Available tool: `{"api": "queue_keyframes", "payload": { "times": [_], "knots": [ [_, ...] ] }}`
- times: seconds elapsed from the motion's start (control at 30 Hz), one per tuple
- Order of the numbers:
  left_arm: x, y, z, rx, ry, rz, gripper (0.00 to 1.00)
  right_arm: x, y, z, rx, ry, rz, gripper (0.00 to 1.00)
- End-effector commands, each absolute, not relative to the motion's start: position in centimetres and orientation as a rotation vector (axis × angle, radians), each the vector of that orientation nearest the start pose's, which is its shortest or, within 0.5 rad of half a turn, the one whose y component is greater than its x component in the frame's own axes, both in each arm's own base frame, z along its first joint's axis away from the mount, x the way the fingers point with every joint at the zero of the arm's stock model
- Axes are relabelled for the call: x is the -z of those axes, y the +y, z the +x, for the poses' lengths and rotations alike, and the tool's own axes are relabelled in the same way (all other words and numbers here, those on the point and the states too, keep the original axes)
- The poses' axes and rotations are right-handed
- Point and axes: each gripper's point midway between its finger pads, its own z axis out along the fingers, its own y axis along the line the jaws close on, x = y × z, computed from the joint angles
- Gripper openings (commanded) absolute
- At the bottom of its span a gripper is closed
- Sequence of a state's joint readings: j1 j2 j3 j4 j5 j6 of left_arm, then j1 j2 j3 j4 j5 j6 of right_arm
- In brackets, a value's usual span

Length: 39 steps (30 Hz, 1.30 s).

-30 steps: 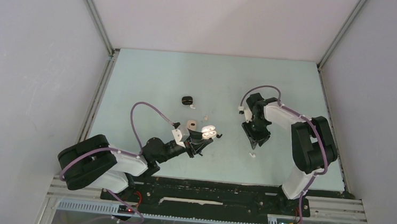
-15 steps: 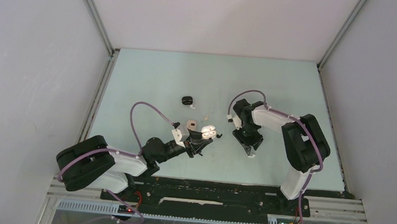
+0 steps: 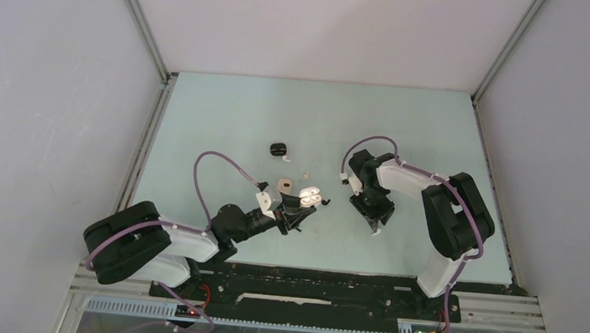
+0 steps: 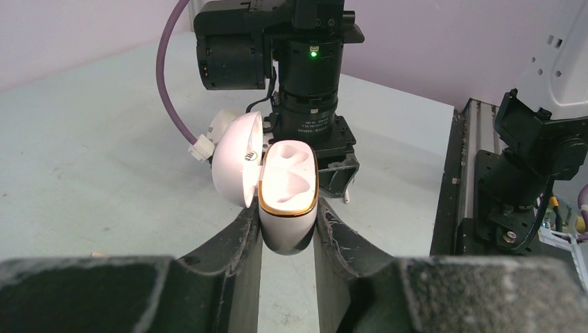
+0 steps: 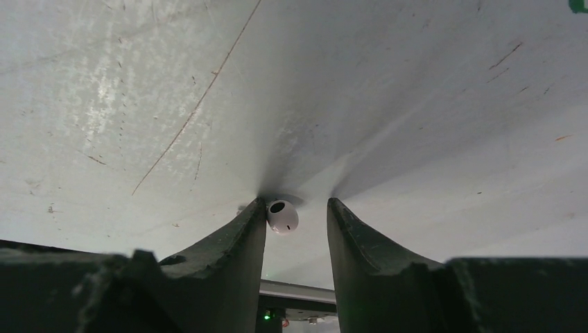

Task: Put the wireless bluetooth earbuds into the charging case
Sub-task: Pick up the earbud from the center of the board.

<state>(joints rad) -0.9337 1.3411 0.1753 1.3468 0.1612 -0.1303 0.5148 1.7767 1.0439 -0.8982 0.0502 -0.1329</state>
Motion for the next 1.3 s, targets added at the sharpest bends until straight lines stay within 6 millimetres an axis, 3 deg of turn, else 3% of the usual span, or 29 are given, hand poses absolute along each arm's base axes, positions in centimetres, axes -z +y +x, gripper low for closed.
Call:
{"api": "queue_keyframes", "payload": {
  "times": [0.0,0.23,0.4,0.77,0.93,1.07,1.27],
  "knots": [
    [-19.3,-31.1,19.0,0.982,1.215,0.690,0.01,-0.7,10.6,22.0,0.104,3.007,-1.017,0.40],
    [-19.1,-31.2,19.0,0.986,1.221,0.695,0.01,-1.1,10.3,21.5,0.092,3.042,-0.963,0.39],
    [-19.1,-31.2,19.0,0.984,1.222,0.697,0.01,-0.8,10.1,20.8,0.073,3.076,-0.960,0.33],
    [-18.9,-31.5,19.0,0.989,1.229,0.705,0.01,-1.2,10.1,20.5,0.085,3.065,-0.983,0.35],
    [-18.9,-31.5,19.0,0.991,1.229,0.707,0.01,-0.9,10.2,20.6,0.073,3.066,-0.986,0.29],
    [-19.0,-31.5,19.0,0.990,1.227,0.705,0.01,-0.8,10.5,21.0,0.065,3.046,-0.984,0.18],
    [-19.0,-31.5,19.0,0.999,1.230,0.700,0.01,-3.3,10.8,22.4,0.078,2.930,-0.964,0.07]
  ]
}}
